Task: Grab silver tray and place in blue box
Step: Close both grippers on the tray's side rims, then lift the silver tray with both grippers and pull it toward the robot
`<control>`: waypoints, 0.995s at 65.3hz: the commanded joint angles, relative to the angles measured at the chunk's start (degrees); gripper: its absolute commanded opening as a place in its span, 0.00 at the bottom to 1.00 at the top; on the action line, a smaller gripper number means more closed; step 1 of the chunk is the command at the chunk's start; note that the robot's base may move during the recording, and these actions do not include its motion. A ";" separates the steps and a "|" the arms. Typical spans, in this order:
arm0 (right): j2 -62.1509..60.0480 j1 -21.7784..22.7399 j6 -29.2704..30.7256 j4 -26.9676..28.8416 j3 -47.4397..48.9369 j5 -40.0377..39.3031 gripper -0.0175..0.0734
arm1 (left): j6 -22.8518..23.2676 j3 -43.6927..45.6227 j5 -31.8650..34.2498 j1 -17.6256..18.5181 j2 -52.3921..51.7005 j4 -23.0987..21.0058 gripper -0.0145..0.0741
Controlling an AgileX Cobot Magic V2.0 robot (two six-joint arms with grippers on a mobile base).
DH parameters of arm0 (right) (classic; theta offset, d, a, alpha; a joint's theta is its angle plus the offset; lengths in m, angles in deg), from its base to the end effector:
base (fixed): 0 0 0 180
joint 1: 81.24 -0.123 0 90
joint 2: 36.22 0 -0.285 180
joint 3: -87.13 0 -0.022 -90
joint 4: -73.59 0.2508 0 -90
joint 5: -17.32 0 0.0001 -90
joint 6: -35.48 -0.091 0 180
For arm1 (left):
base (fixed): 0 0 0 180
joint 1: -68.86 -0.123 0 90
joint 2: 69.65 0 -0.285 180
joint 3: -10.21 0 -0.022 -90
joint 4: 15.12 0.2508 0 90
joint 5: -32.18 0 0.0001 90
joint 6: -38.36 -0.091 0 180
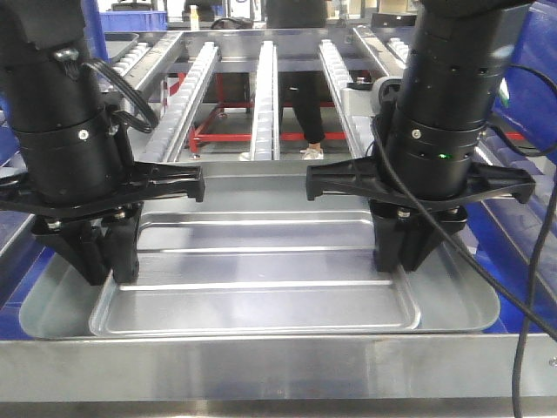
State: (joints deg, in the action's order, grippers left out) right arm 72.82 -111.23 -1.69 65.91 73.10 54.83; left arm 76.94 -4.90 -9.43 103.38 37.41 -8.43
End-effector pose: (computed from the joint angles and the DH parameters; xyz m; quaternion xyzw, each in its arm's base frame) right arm 0.3030 0.1663 0.1886 0.0162 0.9844 0.0521 0.1674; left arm 0.2785 -0.1830 0.1935 0.0027 0.9890 -0.0481 0.1396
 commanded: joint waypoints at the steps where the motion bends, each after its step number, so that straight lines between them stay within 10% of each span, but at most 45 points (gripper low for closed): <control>1: -2.06 0.15 0.04 -1.56 1.33 -0.70 0.26 | 0.62 1.40 0.06 0.18 -2.30 0.86 0.15; 32: -2.06 0.15 0.04 -1.56 1.57 -0.99 0.26 | 0.62 1.77 1.67 0.07 -2.30 1.06 0.15; 65: -17.26 -0.65 -8.31 -3.67 3.34 12.07 0.26 | 3.61 5.87 -11.11 1.63 -13.62 1.95 0.15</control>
State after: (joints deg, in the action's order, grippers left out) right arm 60.54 -111.64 -7.06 66.12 75.56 64.59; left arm 77.91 0.02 -18.15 104.28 27.95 -8.88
